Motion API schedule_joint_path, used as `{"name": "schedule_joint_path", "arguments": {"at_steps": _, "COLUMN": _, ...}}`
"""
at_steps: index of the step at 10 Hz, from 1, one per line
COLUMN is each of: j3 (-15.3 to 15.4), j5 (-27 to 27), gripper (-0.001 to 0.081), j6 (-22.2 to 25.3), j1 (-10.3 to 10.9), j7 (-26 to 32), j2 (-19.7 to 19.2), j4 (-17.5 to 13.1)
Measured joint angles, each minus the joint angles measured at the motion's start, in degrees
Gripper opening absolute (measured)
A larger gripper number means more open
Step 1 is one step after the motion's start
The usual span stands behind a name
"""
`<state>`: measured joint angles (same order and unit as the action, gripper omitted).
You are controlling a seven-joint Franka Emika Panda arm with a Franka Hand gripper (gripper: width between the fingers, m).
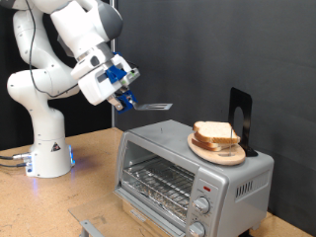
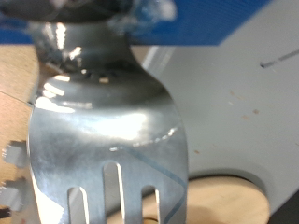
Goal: Make a piece of toast with the oven
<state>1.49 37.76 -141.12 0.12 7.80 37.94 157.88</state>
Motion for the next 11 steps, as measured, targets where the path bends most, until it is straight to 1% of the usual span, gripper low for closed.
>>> {"name": "schedule_joint_path", "arguments": {"at_steps": 2, "j3": -1.19, "j5": -2.45, "gripper": 0.04, "j6": 3.82, "j1": -1.47, "j7": 0.08, "j2": 0.85, "j4": 0.31}}
{"name": "schedule_joint_path", "arguments": {"at_steps": 3, "j3": -1.05, "j5": -2.35, "gripper": 0.0399, "j6": 3.43, "j1": -1.44, "j7": 0.07, "j2": 0.84, "j4": 0.33}}
{"name": "schedule_joint_path", "arguments": {"at_steps": 4, "j3": -0.47, "j5": -2.97, "gripper": 0.0399, "j6": 1.15, "j1": -1.43, "j7": 1.11, "j2": 0.82, "j4": 0.37}}
{"name": "schedule_joint_path", "arguments": {"at_steps": 5, "j3": 0.29, "j5": -5.01, "gripper": 0.04, "j6": -0.44, "j1": -1.48, "j7": 2.22, "j2": 0.8, "j4": 0.27}}
{"name": "schedule_joint_path", "arguments": {"at_steps": 6, "j3": 1.4, "j5": -9.91, "gripper": 0.04, "j6": -0.6, "j1": -2.34, "j7": 2.47, "j2": 0.67, "j4": -0.24}}
{"name": "schedule_joint_path", "arguments": {"at_steps": 7, "j3": 2.79, "j5": -14.82, "gripper": 0.0399, "j6": -0.34, "j1": -3.89, "j7": 2.46, "j2": 0.12, "j4": -1.26}}
{"name": "schedule_joint_path", "arguments": {"at_steps": 8, "j3": 3.25, "j5": -17.04, "gripper": 0.0399, "j6": 1.25, "j1": -4.65, "j7": 2.47, "j2": -1.06, "j4": -2.89}}
{"name": "schedule_joint_path", "arguments": {"at_steps": 9, "j3": 3.01, "j5": -17.37, "gripper": 0.04, "j6": 2.99, "j1": -4.75, "j7": 2.53, "j2": -2.57, "j4": -4.97}}
{"name": "schedule_joint_path", "arguments": {"at_steps": 10, "j3": 2.46, "j5": -17.38, "gripper": 0.0399, "j6": 6.05, "j1": -4.76, "j7": 2.92, "j2": -4.21, "j4": -7.41}}
{"name": "schedule_joint_path", "arguments": {"at_steps": 11, "j3": 1.61, "j5": -17.38, "gripper": 0.0399, "j6": 10.64, "j1": -4.75, "j7": 3.35, "j2": -5.95, "j4": -10.11}}
